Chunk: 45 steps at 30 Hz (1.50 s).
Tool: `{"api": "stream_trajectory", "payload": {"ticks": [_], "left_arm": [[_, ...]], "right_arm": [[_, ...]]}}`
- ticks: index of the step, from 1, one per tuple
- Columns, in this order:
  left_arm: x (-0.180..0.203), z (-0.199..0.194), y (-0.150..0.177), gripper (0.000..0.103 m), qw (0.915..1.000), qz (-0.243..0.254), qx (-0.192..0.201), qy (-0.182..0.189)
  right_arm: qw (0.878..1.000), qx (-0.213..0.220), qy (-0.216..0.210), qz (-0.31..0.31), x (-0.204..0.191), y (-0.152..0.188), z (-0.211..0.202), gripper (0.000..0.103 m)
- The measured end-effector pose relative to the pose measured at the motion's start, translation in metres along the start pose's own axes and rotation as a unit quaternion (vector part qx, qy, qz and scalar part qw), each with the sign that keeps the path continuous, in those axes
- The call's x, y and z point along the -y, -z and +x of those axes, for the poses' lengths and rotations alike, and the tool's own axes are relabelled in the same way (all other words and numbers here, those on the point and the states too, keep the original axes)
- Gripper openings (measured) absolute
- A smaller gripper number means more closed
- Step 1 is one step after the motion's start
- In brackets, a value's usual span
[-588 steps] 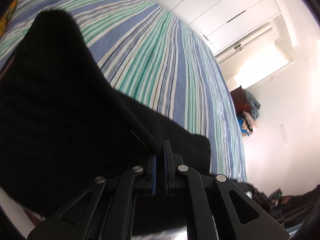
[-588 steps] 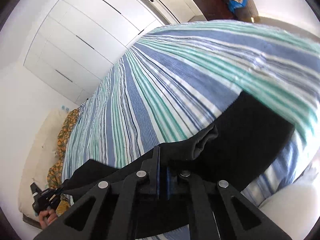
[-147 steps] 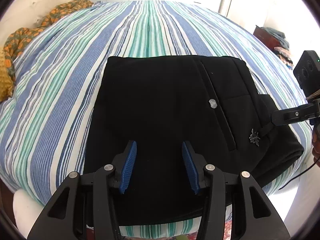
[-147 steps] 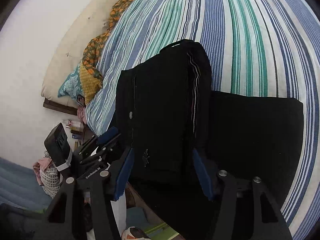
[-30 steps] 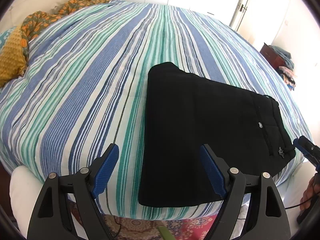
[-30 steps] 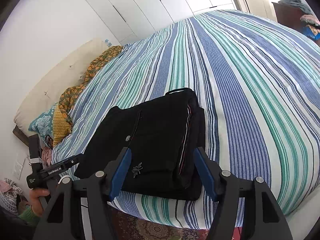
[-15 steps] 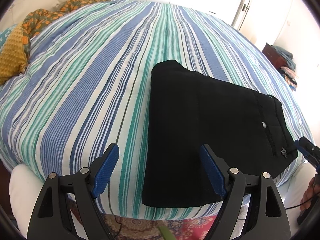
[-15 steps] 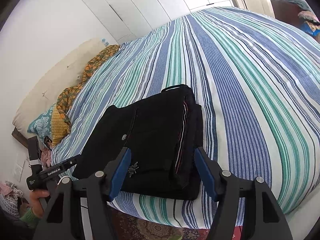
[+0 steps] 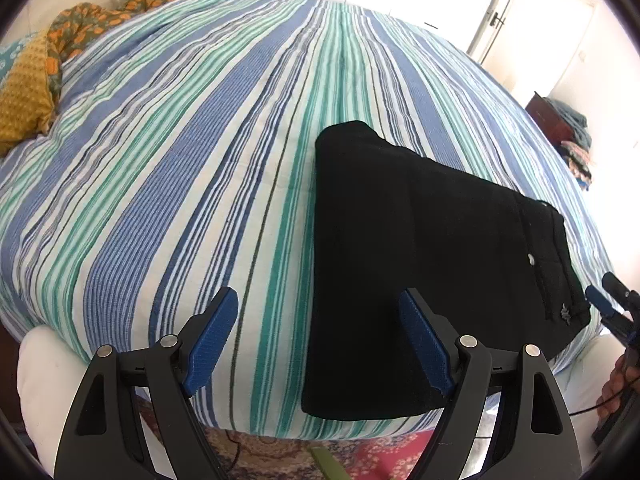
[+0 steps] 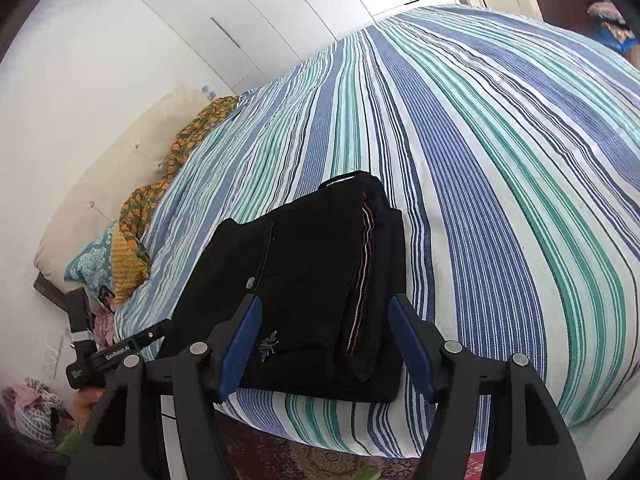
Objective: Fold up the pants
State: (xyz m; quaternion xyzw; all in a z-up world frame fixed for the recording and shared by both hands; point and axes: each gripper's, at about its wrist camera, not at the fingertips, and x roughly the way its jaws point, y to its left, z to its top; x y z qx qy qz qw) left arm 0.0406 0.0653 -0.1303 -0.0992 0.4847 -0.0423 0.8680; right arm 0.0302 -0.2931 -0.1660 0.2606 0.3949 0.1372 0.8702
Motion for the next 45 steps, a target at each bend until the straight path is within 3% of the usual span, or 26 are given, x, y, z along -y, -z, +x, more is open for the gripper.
{"api": "stream_trajectory", "payload": {"ticks": [4,7,10,14,16,19,22,24,25,26,28,30,31,33,38,42,43,44,45], "left_arm": [[-0.025,0.014,-0.009,0.085,0.9980,-0.032,-0.047,0.026],[-0.034,0.026,-0.014,0.085,0.9923,-0.048,-0.087,0.075],[-0.029,0.040,-0.021,0.087,0.9840,-0.040,-0.119,0.126],[-0.007,0.065,-0.026,0.087,0.9756,-0.010,-0.155,0.155],[0.000,0.078,-0.028,0.088,0.9703,-0.007,-0.171,0.171],[0.009,0.083,-0.031,0.089,0.9710,-0.009,-0.174,0.164],[0.014,0.082,-0.030,0.089,0.9719,-0.006,-0.171,0.162],[0.018,0.081,-0.028,0.083,0.9721,-0.003,-0.168,0.164],[0.022,0.083,-0.031,0.070,0.9727,-0.002,-0.164,0.164],[0.025,0.077,-0.032,0.049,0.9747,0.000,-0.154,0.162],[0.031,0.063,-0.036,0.026,0.9796,0.008,-0.127,0.155],[0.040,0.047,-0.044,0.022,0.9829,0.026,-0.107,0.148],[0.043,0.041,-0.049,0.022,0.9837,0.033,-0.099,0.146],[0.052,0.028,-0.064,0.022,0.9835,0.043,-0.084,0.155],[0.064,0.010,-0.130,0.022,0.9880,0.072,-0.028,0.134],[0.074,0.014,-0.187,0.024,0.9903,0.081,0.029,0.109],[0.077,0.021,-0.196,0.029,0.9907,0.090,0.039,0.094],[0.078,0.033,-0.200,0.048,0.9918,0.099,0.043,0.069],[0.081,0.047,-0.199,0.061,0.9927,0.107,0.039,0.041]], "right_arm": [[0.997,-0.012,-0.039,0.070,0.029,-0.018,-0.003,0.066],[0.986,-0.086,-0.089,0.111,0.045,-0.028,0.018,0.066],[0.976,-0.148,-0.106,0.119,0.051,-0.030,0.041,0.066],[0.970,-0.207,-0.093,0.088,0.048,-0.032,0.069,0.067],[0.967,-0.230,-0.082,0.078,0.047,-0.032,0.080,0.072],[0.962,-0.262,-0.059,0.056,0.044,-0.031,0.096,0.072],[0.966,-0.256,-0.040,0.027,0.033,-0.034,0.092,0.079],[0.964,-0.260,-0.043,0.029,0.034,-0.031,0.094,0.080],[0.962,-0.266,-0.055,0.038,0.036,-0.030,0.099,0.076],[0.959,-0.268,-0.076,0.051,0.036,-0.028,0.103,0.068],[0.959,-0.262,-0.093,0.060,0.034,-0.030,0.106,0.060],[0.962,-0.253,-0.095,0.042,0.023,-0.032,0.103,0.049],[0.964,-0.245,-0.100,0.032,0.017,-0.035,0.099,0.041],[0.966,-0.230,-0.115,0.019,0.003,-0.045,0.093,0.037],[0.972,-0.186,-0.141,-0.027,-0.042,-0.096,0.086,0.036],[0.979,-0.137,-0.135,-0.064,-0.065,-0.155,0.099,0.036],[0.981,-0.125,-0.135,-0.063,-0.066,-0.169,0.104,0.037],[0.982,-0.117,-0.134,-0.061,-0.064,-0.180,0.110,0.038],[0.984,-0.111,-0.127,-0.063,-0.062,-0.189,0.117,0.041]]}}
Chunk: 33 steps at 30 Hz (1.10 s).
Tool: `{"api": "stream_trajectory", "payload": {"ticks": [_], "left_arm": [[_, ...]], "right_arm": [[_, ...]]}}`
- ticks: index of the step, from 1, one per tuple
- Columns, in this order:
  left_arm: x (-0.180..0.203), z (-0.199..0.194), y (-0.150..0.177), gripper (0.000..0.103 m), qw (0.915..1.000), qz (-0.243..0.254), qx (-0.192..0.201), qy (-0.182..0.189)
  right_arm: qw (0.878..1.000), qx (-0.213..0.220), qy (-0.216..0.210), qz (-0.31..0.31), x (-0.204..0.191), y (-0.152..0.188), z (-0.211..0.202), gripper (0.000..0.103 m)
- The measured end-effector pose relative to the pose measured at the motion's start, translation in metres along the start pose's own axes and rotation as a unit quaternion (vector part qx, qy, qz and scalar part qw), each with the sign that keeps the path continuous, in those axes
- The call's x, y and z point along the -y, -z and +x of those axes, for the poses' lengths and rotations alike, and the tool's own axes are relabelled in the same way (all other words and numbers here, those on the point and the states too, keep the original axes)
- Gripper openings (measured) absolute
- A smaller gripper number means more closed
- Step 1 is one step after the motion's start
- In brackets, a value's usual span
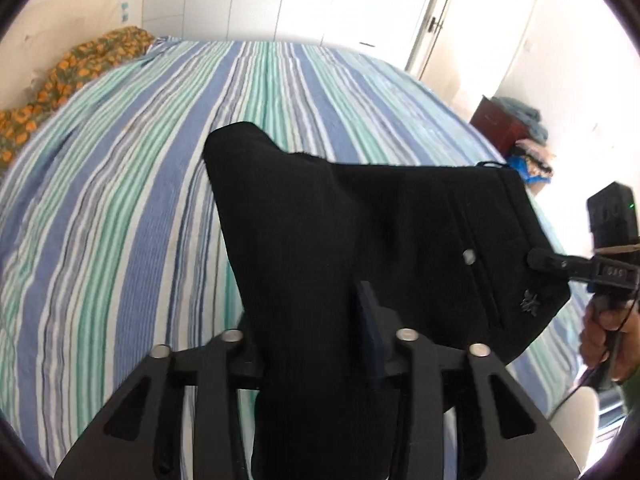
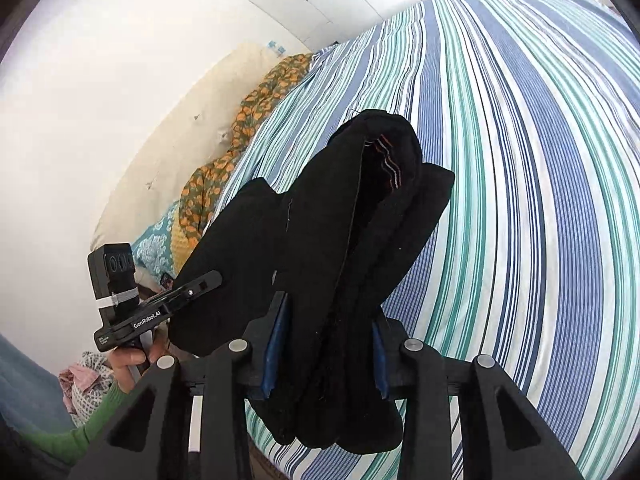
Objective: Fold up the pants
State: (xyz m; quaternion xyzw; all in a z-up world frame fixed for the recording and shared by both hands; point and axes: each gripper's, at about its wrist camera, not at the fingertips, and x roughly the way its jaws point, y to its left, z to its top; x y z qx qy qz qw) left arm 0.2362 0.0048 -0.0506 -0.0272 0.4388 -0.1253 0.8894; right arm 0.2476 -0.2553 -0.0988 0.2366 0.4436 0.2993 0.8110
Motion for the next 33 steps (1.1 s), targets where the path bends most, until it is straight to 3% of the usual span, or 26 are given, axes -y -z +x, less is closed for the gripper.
{"api": "stream_trajectory", "payload": {"ticks": [1,3,5,8,9,10,11,13,15,17,20,23,33], "left_arm": [[0.001,0.016,0.007,0.072,0.9995,0.008,-0.008,-0.029],[-0.001,0.037,0.033,0.071,0.9969,0.028,-0.029,-0.067],[-0.001,0.040,0.070,0.071,0.9953,0.042,-0.036,-0.079],[0.008,0.025,0.110,0.073,0.9941,0.053,-0.030,-0.090],[0.011,0.020,0.121,0.076,0.9939,0.053,-0.032,-0.092],[0.013,0.015,0.130,0.081,0.9939,0.049,-0.037,-0.092],[0.015,0.011,0.133,0.083,0.9942,0.044,-0.038,-0.090],[0.022,-0.002,0.140,0.088,0.9946,0.028,-0.027,-0.096],[0.028,-0.014,0.140,0.095,0.9944,0.013,-0.011,-0.105],[0.031,-0.023,0.138,0.097,0.9939,0.004,0.005,-0.110],[0.031,-0.035,0.139,0.097,0.9945,-0.015,0.006,-0.104],[0.033,-0.048,0.144,0.098,0.9953,-0.028,0.004,-0.093],[0.041,-0.063,0.154,0.100,0.9939,-0.029,0.006,-0.106]], "right_arm": [[1.000,0.004,0.018,-0.002,0.008,-0.006,0.004,0.045],[0.996,0.001,0.084,0.003,0.031,-0.006,0.011,0.046],[0.987,-0.009,0.160,0.019,0.055,0.010,0.008,0.046],[0.975,0.001,0.224,0.013,0.075,0.052,-0.019,0.046],[0.971,0.002,0.240,0.006,0.075,0.067,-0.028,0.048],[0.968,0.001,0.252,-0.001,0.072,0.082,-0.036,0.056],[0.965,0.001,0.260,-0.007,0.069,0.093,-0.042,0.063],[0.963,0.010,0.270,-0.017,0.056,0.116,-0.054,0.095],[0.963,0.026,0.267,-0.022,0.037,0.132,-0.058,0.103],[0.960,0.038,0.276,-0.020,0.019,0.144,-0.054,0.103],[0.950,0.054,0.308,-0.012,-0.007,0.155,-0.042,0.103],[0.947,0.074,0.311,-0.012,-0.031,0.170,-0.035,0.103],[0.929,0.065,0.354,-0.080,-0.080,0.192,-0.020,0.103]]}}
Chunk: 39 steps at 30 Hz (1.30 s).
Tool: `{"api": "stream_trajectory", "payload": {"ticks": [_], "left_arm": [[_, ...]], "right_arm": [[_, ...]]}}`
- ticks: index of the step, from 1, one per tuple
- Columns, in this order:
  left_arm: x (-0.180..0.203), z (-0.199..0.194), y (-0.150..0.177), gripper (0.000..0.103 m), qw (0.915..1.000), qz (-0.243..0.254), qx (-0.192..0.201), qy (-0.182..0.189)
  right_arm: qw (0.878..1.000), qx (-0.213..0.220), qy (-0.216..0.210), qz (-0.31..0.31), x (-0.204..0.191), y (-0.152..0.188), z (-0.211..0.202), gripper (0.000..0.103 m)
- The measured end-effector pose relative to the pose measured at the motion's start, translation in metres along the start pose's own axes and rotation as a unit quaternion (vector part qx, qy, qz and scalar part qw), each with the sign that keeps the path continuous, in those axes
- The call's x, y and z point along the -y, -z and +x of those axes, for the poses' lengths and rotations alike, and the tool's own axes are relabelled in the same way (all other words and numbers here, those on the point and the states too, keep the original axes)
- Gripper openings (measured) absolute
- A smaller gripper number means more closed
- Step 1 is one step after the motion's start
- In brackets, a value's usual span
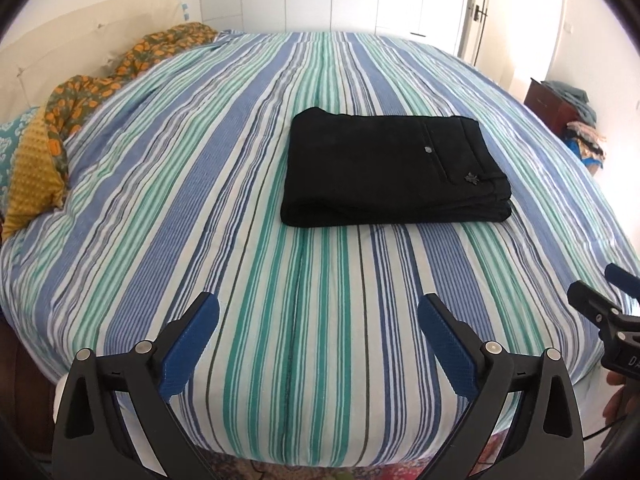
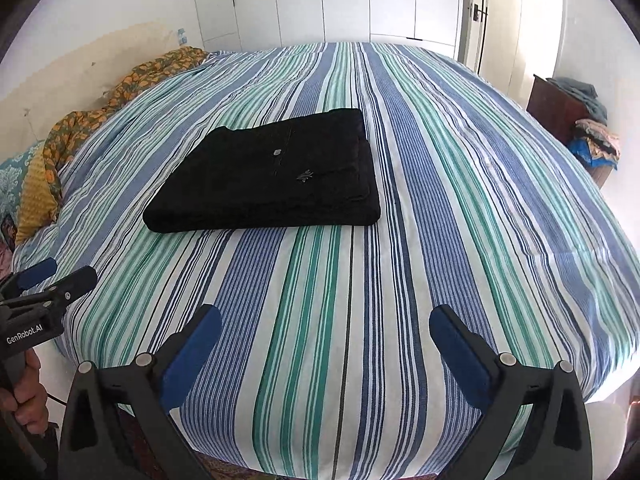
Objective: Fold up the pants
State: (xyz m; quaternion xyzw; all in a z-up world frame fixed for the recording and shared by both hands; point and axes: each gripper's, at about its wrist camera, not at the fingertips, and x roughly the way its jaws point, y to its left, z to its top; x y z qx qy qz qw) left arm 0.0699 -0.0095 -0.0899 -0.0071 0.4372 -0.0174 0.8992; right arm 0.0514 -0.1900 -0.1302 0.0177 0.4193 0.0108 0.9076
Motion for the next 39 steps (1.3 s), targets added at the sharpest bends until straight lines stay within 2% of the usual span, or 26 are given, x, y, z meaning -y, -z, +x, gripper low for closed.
{"api": "stream_trajectory", "payload": {"ticks": [5,10,17,22,27,35,39], "left_arm": [[0.000,0.002,0.002,0.100,0.9999,-0.002,-0.013,0.001],[0.003,0.001,0.006,0.102,0.9999,0.010,-0.007,-0.008],[0.007,-0.009,0.015,0.102,0.9996,0.022,0.018,-0.004],[0.012,-0.012,0.018,0.102,0.9991,0.032,0.025,-0.011],[0.012,-0.024,0.015,0.103,0.9983,0.029,0.049,0.013],[0.019,-0.033,0.012,0.103,0.9958,0.045,0.074,-0.030],[0.018,-0.027,0.013,0.102,0.9967,0.052,0.052,-0.035]], "right_arm": [[1.000,0.013,0.010,-0.007,-0.004,-0.001,-0.011,0.103],[0.999,0.015,0.023,-0.016,-0.007,0.002,-0.014,0.103],[0.998,0.030,0.050,-0.029,-0.005,0.012,-0.022,0.103],[0.997,0.029,0.053,-0.040,-0.006,0.015,-0.024,0.103],[0.998,0.025,0.053,-0.039,-0.009,0.019,-0.022,0.103],[0.997,0.032,0.057,-0.038,-0.011,0.020,-0.026,0.103],[0.997,0.033,0.057,-0.035,-0.010,0.019,-0.030,0.103]]}}
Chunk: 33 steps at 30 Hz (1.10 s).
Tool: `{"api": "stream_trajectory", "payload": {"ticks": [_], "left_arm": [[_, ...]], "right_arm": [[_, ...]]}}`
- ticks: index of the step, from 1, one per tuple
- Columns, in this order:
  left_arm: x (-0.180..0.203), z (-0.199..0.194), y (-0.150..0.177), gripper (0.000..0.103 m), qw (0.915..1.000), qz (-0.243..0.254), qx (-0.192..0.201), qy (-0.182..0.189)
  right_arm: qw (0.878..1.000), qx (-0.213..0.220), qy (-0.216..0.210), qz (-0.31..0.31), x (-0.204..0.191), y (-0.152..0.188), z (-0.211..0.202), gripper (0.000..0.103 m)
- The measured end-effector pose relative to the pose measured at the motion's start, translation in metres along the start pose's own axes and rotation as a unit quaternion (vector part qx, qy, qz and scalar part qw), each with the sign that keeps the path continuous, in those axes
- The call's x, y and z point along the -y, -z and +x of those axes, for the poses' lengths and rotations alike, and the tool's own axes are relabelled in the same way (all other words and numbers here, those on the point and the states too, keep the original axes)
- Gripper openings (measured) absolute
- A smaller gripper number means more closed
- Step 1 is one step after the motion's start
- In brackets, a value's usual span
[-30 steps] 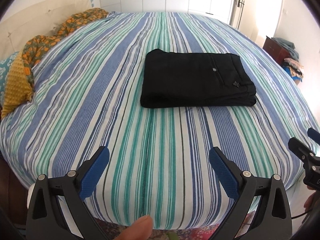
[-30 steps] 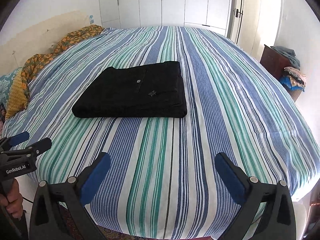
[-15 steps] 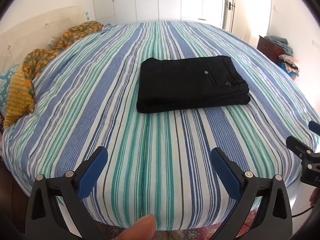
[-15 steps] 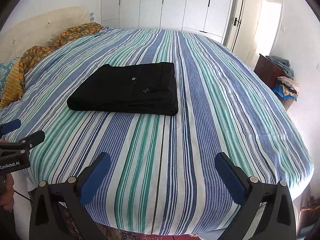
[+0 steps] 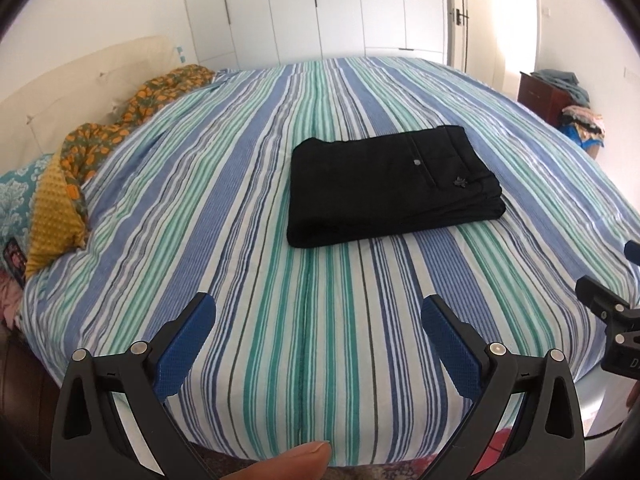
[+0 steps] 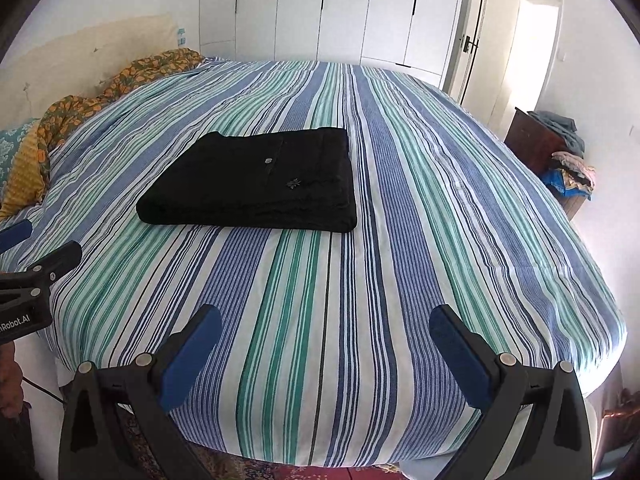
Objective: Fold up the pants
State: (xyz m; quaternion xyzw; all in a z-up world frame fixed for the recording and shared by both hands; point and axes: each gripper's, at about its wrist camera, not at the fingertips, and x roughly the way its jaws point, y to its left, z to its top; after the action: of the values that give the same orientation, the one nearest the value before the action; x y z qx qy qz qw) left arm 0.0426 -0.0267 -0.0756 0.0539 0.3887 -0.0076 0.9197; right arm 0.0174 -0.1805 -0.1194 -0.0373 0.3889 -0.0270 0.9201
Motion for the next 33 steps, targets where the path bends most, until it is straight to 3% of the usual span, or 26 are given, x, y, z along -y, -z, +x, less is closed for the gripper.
{"api": "stream_trajectory", "payload": {"ticks": [4,8,23,33], "left_arm": [[-0.014,0.007,0.004,0.102,0.9988,-0.034,-0.022,0.026],[-0.018,0.009,0.005,0.102,0.9991,-0.031,-0.027,0.007],[-0.018,0.009,0.006,0.102,0.9980,-0.044,-0.031,0.033],[-0.021,0.012,0.007,0.102,0.9980,-0.046,-0.034,0.027]], "right_arm": [[1.000,0.003,0.002,0.002,0.000,-0.002,-0.005,0.103],[1.000,0.006,0.004,0.003,0.000,-0.005,-0.009,0.103],[1.000,-0.007,0.010,0.006,0.000,-0.004,-0.004,0.103],[1.000,-0.010,0.014,0.011,0.001,-0.002,-0.003,0.103]]}}
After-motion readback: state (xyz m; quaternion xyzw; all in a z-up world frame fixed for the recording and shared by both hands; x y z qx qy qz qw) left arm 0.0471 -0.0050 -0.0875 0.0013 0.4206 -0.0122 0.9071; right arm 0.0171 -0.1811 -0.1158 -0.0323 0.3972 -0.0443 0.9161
